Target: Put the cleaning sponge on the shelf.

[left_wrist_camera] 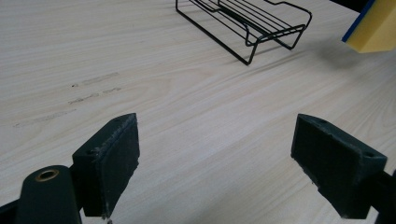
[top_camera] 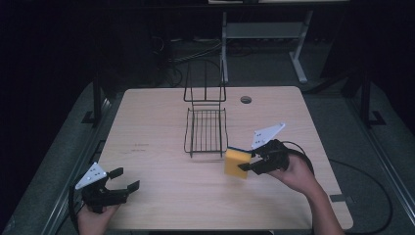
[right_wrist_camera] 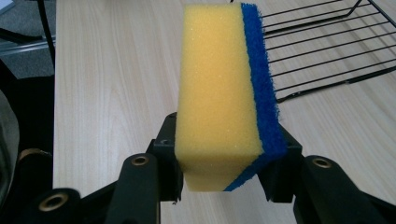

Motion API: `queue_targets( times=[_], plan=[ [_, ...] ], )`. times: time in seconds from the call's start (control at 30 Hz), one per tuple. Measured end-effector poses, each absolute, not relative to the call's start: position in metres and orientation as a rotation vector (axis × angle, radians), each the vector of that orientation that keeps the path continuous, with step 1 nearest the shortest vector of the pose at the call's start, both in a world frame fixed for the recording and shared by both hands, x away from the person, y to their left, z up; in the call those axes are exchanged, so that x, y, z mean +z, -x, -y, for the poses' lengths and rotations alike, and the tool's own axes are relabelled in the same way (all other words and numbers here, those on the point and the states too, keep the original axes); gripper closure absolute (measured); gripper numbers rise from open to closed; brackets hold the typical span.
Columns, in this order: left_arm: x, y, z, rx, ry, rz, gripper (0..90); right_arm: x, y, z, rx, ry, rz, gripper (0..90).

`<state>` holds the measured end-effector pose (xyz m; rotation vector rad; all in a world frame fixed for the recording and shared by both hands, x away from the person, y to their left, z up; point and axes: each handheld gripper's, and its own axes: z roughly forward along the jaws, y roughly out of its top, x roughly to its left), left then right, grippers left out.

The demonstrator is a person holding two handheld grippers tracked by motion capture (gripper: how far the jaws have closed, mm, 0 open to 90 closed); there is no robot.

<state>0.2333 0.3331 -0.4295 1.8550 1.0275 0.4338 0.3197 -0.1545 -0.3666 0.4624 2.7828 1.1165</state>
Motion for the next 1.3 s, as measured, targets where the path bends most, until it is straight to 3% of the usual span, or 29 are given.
queue_targets(
  times=[1.3],
  plan=[
    [-0.429, -0.233, -0.334, 0.432, -1.855, -1.026, 14.7, -0.354, -0.346, 0.126, 1.093, -0.379, -2.826, 56.3]
  ],
)
